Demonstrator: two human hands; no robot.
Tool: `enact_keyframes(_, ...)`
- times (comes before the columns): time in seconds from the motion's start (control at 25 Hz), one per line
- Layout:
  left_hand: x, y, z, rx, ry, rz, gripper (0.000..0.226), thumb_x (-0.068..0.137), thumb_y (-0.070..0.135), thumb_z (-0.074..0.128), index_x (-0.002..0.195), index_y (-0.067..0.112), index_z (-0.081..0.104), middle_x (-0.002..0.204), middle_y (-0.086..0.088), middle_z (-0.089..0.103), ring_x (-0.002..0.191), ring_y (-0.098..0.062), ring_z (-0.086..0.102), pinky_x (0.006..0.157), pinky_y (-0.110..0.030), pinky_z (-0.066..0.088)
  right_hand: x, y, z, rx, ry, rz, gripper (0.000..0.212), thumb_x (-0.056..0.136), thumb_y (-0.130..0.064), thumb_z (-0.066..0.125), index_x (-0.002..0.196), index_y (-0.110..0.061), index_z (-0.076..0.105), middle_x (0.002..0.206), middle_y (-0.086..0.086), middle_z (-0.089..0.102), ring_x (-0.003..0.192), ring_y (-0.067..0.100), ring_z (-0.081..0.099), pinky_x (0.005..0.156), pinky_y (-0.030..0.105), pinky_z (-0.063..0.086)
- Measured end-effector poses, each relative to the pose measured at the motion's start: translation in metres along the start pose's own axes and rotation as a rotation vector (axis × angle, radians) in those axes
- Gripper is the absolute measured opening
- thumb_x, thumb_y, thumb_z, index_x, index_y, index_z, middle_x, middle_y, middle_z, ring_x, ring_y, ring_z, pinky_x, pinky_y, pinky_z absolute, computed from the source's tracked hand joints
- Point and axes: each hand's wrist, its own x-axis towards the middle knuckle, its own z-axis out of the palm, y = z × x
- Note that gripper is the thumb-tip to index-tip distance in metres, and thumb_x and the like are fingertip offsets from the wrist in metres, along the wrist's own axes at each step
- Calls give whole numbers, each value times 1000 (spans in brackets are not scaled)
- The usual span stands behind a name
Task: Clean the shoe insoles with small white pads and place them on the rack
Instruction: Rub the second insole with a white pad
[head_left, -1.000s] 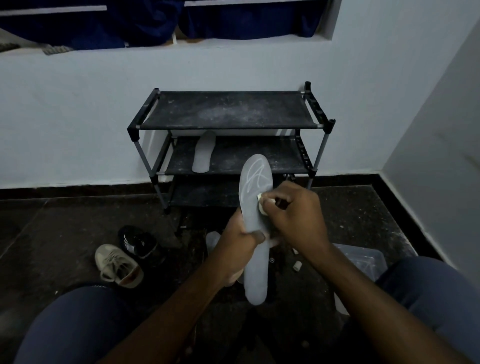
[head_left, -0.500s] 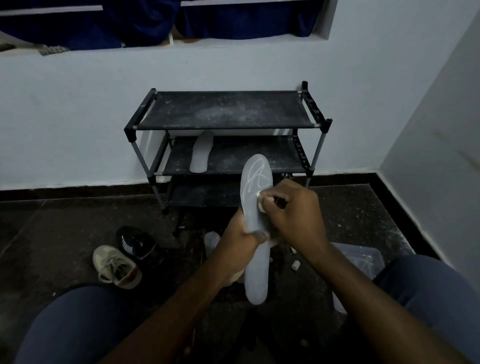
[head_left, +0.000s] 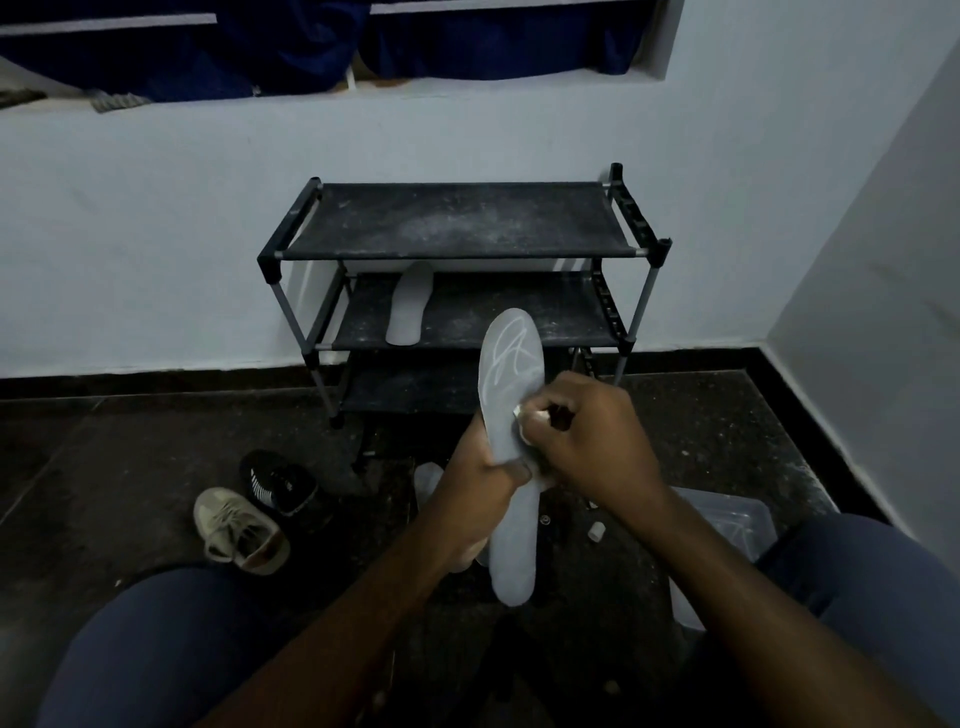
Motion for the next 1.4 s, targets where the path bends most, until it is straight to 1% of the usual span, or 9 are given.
enact_keyframes(0.16,-1,0,3,-67,-45,-28,74,89,-27,41,149,17,42,140,-14,59,125,-30,62,98,-57,54,8,7,-7,-18,167,36,6,88,-13,72,87,-16,77,86,-6,69,76,6,65,71,39,57)
enact_keyframes(0.28,1,0,1,-11,-16,-6,74,87,-27,43,147,17,44,134,-16,62,122,-33,63,96,-53,56,1,-2,-2,-3,36,-21,5,88,-14,72,89,-17,76,88,-9,68,78,3,65,72,35,57)
enact_keyframes(0.36,1,1,-1,2,2,17,75,86,-27,44,147,16,45,131,-17,64,121,-36,64,94,-50,57,-2,-4,0,6,-31,5,3,87,-18,72,86,-21,74,87,-12,67,77,2,65,71,36,58)
enact_keyframes(0.52,-1,6,2,-109,-39,-9,78,87,-30,39,148,18,42,139,-14,60,125,-31,62,96,-55,55,7,4,-5,16,127,58,5,88,-15,73,86,-19,75,87,-9,69,77,4,66,72,39,58)
enact_keyframes(0.72,3,8,-4,-145,40,-17,68,89,-24,44,143,16,51,129,-20,66,119,-39,64,95,-65,52,1,-1,3,10,-10,-19,9,89,-11,72,94,-17,77,91,-8,68,82,3,65,74,31,56)
enact_keyframes(0.92,0,8,2,-149,34,-16,64,92,-22,42,142,16,50,128,-19,66,117,-36,66,88,-56,58,5,-4,5,23,112,8,7,90,-12,72,94,-15,77,90,-5,69,80,4,65,74,32,57)
enact_keyframes(1.08,0,9,2,-84,86,3,51,93,-19,46,133,11,57,122,-27,65,109,-40,68,84,-50,60,2,-5,6,-2,-18,-8,8,89,-16,73,96,-17,76,92,-7,68,81,3,64,73,33,57)
enact_keyframes(1.24,-4,6,7,-113,48,-40,52,97,-17,44,137,14,54,126,-21,66,113,-36,68,92,-58,57,5,1,3,-13,128,40,8,88,-13,72,94,-15,77,90,-5,70,79,6,66,73,37,59)
enact_keyframes(1.4,-3,9,5,-96,62,-20,49,95,-18,44,127,16,60,113,-17,71,103,-33,71,89,-55,59,2,-4,5,-4,29,14,8,89,-17,72,94,-19,78,91,-9,69,80,3,66,73,34,59)
